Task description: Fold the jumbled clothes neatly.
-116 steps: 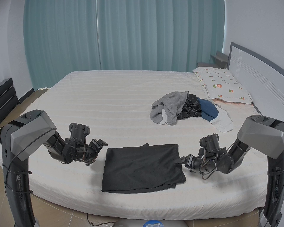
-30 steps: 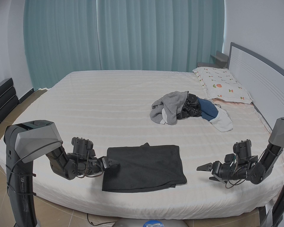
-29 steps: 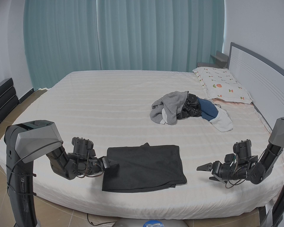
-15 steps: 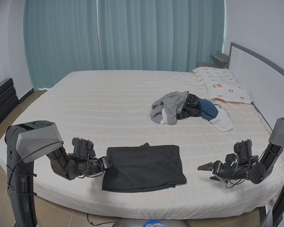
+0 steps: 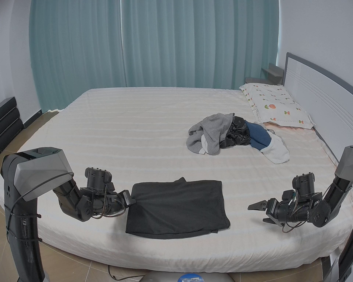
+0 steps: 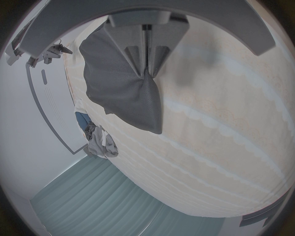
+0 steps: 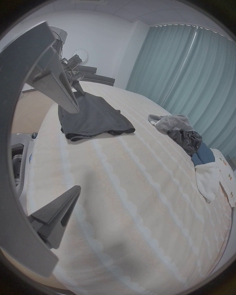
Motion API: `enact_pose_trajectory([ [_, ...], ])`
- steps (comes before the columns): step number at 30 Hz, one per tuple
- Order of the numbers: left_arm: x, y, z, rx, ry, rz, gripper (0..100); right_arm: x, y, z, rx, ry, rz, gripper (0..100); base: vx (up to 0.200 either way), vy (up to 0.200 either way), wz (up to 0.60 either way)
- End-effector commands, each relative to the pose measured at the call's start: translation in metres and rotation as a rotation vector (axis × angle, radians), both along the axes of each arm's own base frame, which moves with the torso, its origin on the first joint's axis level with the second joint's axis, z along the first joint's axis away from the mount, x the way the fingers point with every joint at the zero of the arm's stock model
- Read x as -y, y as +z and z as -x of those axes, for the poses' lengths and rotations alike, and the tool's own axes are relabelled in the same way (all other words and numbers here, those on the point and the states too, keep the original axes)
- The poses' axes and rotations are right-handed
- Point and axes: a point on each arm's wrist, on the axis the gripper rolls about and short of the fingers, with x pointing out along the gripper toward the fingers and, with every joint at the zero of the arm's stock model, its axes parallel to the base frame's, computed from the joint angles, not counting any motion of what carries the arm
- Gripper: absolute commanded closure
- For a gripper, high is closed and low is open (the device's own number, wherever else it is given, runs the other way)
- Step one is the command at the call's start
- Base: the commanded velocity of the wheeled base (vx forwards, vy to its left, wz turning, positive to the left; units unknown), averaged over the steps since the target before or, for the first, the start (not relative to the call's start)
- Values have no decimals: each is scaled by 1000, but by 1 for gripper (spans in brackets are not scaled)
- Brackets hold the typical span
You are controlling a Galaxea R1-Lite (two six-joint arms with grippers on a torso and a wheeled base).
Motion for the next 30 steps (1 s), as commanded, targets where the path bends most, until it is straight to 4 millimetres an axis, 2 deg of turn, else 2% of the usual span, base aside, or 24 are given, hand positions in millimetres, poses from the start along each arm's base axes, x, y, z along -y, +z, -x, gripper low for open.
enact_pose_trajectory([
  [1, -1, 2, 1, 2, 1, 3, 100, 0, -1, 0, -5, 0, 2, 0, 0, 0, 0],
  [27, -3, 0, 1, -10, 9, 2, 100, 0, -2, 1, -8, 0, 2, 0, 0, 0, 0],
  [30, -3, 0, 0, -7, 9, 3, 100, 0, -2, 1, -8, 0, 2, 0, -200, 0, 0],
])
